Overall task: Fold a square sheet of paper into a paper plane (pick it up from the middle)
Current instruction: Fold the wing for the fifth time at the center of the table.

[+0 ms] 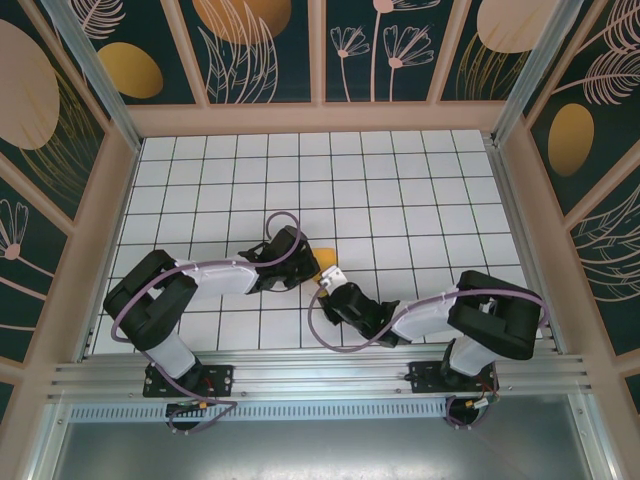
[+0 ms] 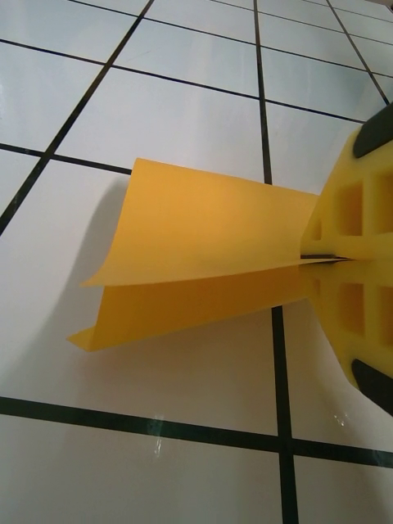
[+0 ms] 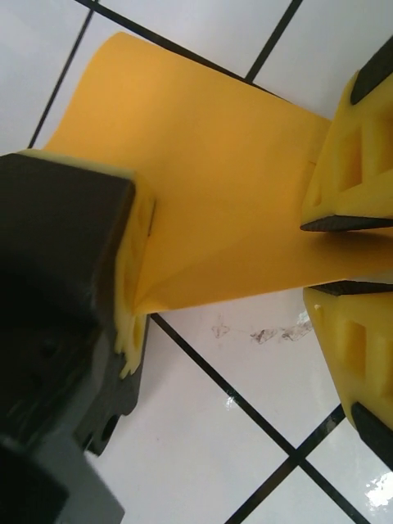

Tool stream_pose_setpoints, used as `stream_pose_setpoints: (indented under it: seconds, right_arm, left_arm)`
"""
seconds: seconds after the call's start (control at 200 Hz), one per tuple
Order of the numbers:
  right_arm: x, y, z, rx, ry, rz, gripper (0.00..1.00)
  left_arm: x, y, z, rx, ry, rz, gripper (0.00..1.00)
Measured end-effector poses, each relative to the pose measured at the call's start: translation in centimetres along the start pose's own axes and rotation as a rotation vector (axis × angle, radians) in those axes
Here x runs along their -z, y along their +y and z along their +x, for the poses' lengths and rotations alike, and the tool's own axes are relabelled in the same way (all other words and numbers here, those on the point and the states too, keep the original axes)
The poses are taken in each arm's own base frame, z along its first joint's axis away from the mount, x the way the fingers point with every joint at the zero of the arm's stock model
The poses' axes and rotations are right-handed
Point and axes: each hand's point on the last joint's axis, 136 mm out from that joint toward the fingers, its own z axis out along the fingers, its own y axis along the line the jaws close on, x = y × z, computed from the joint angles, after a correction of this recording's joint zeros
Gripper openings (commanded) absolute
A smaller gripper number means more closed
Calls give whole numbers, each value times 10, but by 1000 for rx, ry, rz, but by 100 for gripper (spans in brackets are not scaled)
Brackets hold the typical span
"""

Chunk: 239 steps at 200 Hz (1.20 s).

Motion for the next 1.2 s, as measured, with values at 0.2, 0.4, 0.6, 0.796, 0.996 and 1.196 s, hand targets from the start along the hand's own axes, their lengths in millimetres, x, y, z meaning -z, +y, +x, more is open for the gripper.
stream_pose_setpoints:
  seconds: [0.2,0.4,0.6,0.796,0.996,1.196]
  right_arm:
    - [1,2,-12,74,-8,74,16]
    - [-5,0,-6,106,24,120,13]
    - [-6,-3,-3,95,30,138,10]
    - [-7,-3,-4,68,26,145,0]
    - [-8,-10,2,-27,37,96,0]
    - [-2,-31,8,-258,20,-21,0]
  left_arm:
    - [0,1,0,1,2,-4,2]
    - [0,-2,-1,0,-1,1,4]
    - [0,-2,-1,0,-1,-6,4]
    - [0,-2,-2,-2,-3,-10,18]
    - [3,3,-7,-9,-26,-41,50]
    - [31,-14,-22,-13,-106,8,63]
